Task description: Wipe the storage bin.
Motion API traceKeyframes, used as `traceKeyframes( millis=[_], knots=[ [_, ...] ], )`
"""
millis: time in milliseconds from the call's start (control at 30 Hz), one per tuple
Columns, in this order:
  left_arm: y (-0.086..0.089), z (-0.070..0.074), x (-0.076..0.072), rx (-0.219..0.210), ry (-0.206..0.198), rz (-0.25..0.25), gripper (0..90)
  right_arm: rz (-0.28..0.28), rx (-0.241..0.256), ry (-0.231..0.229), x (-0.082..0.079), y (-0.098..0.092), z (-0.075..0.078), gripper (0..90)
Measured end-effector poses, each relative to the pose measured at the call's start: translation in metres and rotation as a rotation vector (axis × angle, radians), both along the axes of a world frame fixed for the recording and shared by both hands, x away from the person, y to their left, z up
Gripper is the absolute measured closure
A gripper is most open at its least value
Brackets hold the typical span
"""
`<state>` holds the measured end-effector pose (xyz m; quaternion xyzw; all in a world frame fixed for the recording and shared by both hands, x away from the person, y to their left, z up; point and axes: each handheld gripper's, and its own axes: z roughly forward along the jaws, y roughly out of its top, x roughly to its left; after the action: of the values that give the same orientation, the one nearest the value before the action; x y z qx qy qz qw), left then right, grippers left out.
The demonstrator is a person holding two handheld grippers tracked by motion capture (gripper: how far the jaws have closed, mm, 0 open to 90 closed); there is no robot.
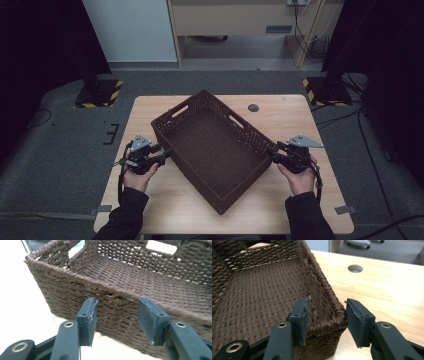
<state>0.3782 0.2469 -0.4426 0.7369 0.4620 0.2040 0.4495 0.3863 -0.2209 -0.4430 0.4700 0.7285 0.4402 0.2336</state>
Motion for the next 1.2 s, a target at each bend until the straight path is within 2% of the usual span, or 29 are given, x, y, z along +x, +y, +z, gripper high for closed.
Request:
traceKeyframes(
  millis=[200, 267, 333, 400, 500, 533, 600, 733, 967, 1100, 1200],
  knots=[
    [-0.003, 0.004, -0.003, -0.010, -0.007, -0.008, 47.1, 0.030, -0.012, 0.022, -0.013, 0.005, 0.004, 52.7],
    [-0.006, 0.003, -0.002, 0.008, 0.001, -0.006, 47.1, 0.046, -0.010, 0.038, -0.009, 0.003, 0.006, 52.8],
    [-0.010, 0.001, 0.000, 0.022, 0.006, -0.009, 47.2, 0.037, -0.019, 0.020, -0.004, 0.002, 0.006, 52.3],
    [-0.011, 0.001, 0.002, 0.030, 0.009, -0.003, 47.6, 0.035, -0.019, 0.008, 0.002, 0.002, 0.003, 57.1],
    [-0.009, 0.002, 0.003, 0.024, 0.008, 0.008, 47.5, 0.050, -0.058, -0.008, 0.005, 0.006, -0.002, 67.5],
    [-0.009, 0.002, 0.003, 0.018, 0.010, 0.009, 47.5, 0.050, -0.055, -0.013, 0.005, 0.007, -0.003, 70.5],
    [-0.008, 0.002, 0.002, 0.016, 0.007, 0.009, 47.4, 0.045, -0.090, -0.027, 0.003, 0.008, -0.002, 76.8],
    [-0.011, 0.006, -0.002, 0.009, -0.007, 0.008, 45.4, 0.075, -0.070, -0.012, -0.001, 0.005, -0.001, 80.5],
    [-0.018, 0.007, -0.006, 0.014, -0.012, 0.000, 42.6, 0.145, -0.052, 0.021, -0.015, 0.010, 0.001, 80.0],
    [-0.023, 0.005, -0.004, 0.020, -0.009, 0.001, 42.5, 0.156, -0.045, -0.009, -0.013, 0.013, 0.002, 71.9],
    [-0.025, 0.003, -0.002, 0.030, -0.012, 0.005, 42.5, 0.149, -0.054, -0.020, -0.006, 0.018, 0.000, 70.9]
  ],
)
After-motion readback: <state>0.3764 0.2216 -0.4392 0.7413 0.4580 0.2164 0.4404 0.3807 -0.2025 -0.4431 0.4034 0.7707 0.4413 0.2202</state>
